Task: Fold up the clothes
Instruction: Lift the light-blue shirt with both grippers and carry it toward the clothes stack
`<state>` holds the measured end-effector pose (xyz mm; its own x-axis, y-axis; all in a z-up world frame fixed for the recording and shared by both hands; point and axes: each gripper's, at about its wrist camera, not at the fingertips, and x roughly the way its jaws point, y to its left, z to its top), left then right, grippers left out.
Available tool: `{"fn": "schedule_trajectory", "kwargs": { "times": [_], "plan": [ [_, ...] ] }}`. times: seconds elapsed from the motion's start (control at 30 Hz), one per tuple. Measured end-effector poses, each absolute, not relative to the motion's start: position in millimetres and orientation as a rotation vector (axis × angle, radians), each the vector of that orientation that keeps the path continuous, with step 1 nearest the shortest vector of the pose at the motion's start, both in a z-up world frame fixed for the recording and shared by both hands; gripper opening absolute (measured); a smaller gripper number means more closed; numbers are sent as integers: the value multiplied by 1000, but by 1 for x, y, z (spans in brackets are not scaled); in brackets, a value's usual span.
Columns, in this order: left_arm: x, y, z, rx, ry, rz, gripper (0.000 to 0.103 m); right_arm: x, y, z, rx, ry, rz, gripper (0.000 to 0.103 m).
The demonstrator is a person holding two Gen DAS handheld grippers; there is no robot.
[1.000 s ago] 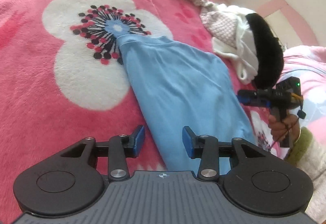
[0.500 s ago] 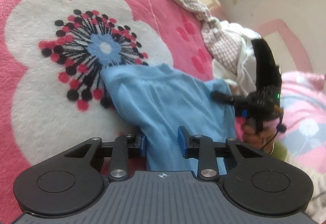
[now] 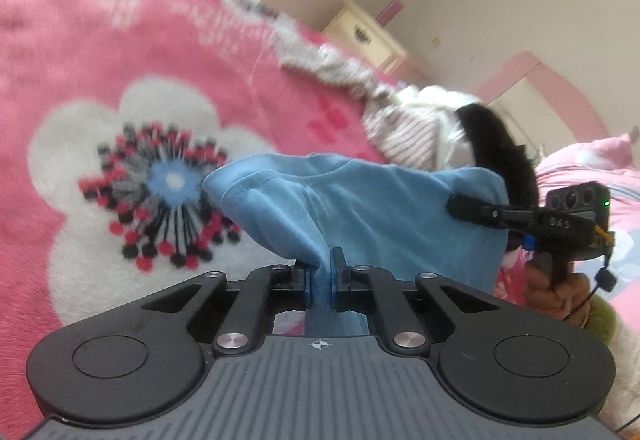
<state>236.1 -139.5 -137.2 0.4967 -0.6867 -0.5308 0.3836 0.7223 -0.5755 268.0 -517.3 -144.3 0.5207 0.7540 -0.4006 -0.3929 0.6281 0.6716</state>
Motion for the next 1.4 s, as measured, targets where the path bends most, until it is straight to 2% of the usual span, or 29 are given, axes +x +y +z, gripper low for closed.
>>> {"fn": "schedule_trajectory", "kwargs": {
  "times": [0.4,0.7,0.87,1.1,1.4],
  "plan": [
    [151,-36,-24,-398,502,-499,6,217,-405,-15,396,489,903,17],
    [72,110,50,-415,320,-169,6,203,-214,54,342,472,1150,17],
    [42,193,66,-454,275,1,6,178,-103,74,312,463,1252,17],
    [51,290,48,-492,320,118,6,173,8,44,346,557,1285,17],
    [143,360,-28,-539,503,60,6,243,44,-40,486,725,1021,17]
  ]
}}
